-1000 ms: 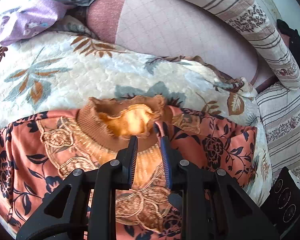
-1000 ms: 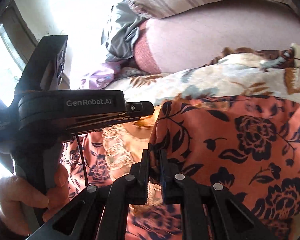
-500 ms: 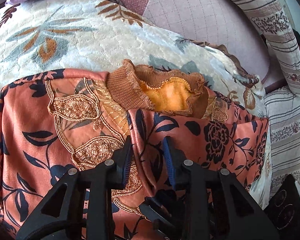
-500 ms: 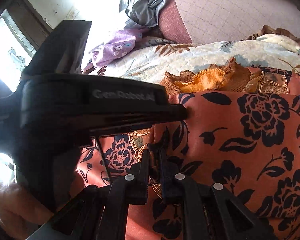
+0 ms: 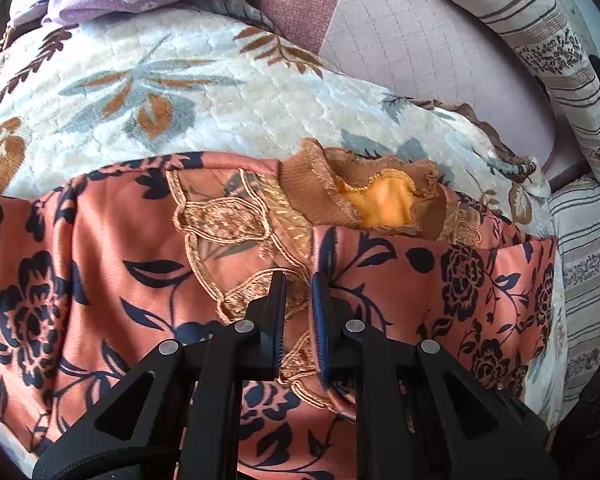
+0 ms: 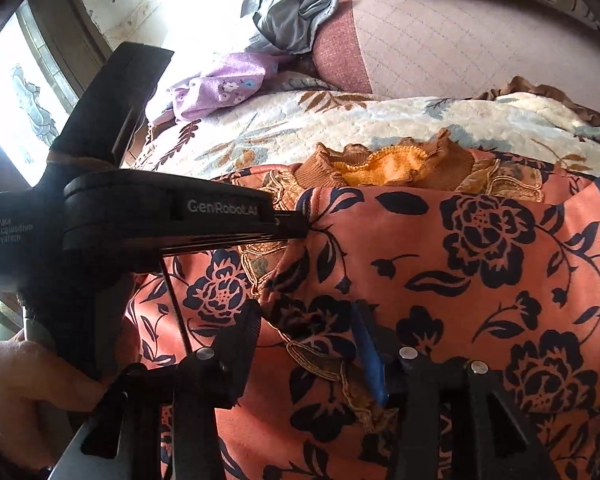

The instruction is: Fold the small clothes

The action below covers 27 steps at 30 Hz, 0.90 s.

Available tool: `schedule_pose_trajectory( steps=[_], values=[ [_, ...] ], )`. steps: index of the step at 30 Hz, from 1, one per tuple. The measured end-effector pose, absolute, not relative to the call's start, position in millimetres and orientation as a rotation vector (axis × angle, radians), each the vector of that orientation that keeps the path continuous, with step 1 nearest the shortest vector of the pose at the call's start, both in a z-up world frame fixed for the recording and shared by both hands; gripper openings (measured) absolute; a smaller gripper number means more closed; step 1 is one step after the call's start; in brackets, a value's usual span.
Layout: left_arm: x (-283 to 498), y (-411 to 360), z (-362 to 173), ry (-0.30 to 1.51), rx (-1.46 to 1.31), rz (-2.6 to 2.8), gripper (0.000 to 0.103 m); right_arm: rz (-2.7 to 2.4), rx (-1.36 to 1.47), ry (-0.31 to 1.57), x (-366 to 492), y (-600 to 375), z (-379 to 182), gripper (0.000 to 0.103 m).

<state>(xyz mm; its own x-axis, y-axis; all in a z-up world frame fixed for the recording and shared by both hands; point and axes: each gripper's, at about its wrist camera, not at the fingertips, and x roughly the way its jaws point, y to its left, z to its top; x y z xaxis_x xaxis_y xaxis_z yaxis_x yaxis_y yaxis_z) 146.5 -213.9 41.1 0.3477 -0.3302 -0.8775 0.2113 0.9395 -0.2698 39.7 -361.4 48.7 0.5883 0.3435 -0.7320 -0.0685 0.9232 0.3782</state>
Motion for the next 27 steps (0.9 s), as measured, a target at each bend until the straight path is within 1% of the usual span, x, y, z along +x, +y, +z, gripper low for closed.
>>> schedule_pose_trajectory(
  steps=[2, 4, 6, 14, 16, 17, 18, 19, 21, 22, 23, 24, 25, 27],
  values=[
    [149.1, -206.7, 37.1, 1.176, -0.121, -0.333, 0.012, 0.233, 0.321, 0.908, 37.4, -367.2, 48.3, 0.045],
    [150.1, -202.4, 27.9, 1.206, -0.133, -0.331, 0.012, 0.217, 0.321, 0.946, 40.0, -371.7, 40.0, 0.045],
    [145.0, -199.9, 30.5, 1.181, -0.133, -0.347, 0.012, 0.223, 0.317, 0.981, 44.6, -371.3, 30.8, 0.045],
    [136.3, -197.6, 40.2, 1.208, -0.197, -0.418, 0.013, 0.208, 0.301, 0.956, 34.8, -369.2, 49.1, 0.045],
    [135.3, -210.1, 40.0, 1.218, -0.188, -0.44, 0.028, 0.2, 0.304, 0.944, 25.2, -376.4, 54.7, 0.045],
    [134.8, -216.6, 38.4, 1.226, -0.186, -0.447, 0.032, 0.195, 0.308, 0.936, 17.7, -382.4, 58.0, 0.045],
    [134.0, -223.8, 35.8, 1.233, -0.185, -0.45, 0.042, 0.185, 0.314, 0.93, 12.8, -388.8, 60.4, 0.045],
    [133.8, -230.6, 33.2, 1.239, -0.181, -0.453, 0.047, 0.173, 0.321, 0.928, 7.0, -395.2, 61.5, 0.045],
    [131.2, -245.1, 30.9, 1.216, -0.137, -0.439, 0.048, 0.138, 0.341, 0.93, 1.8, -413.2, 63.1, 0.045],
    [128.9, -250.6, 31.4, 1.191, -0.1, -0.431, 0.047, 0.122, 0.345, 0.929, 0.5, -419.7, 63.3, 0.045],
    [126.6, -255.2, 32.1, 1.166, -0.068, -0.425, 0.04, 0.112, 0.349, 0.929, 0.0, -423.4, 63.8, 0.045],
    [126.1, -256.2, 32.0, 1.152, -0.056, -0.43, 0.008, 0.105, 0.356, 0.93, -2.4, -429.4, 63.4, 0.045],
    [126.3, -255.3, 31.6, 1.152, -0.07, -0.452, 0.006, 0.1, 0.36, 0.932, -3.7, -433.1, 62.9, 0.045],
    [124.6, -249.5, 37.5, 1.122, -0.077, -0.442, 0.005, 0.1, 0.371, 0.933, -3.5, -434.9, 60.9, 0.045]
  ],
)
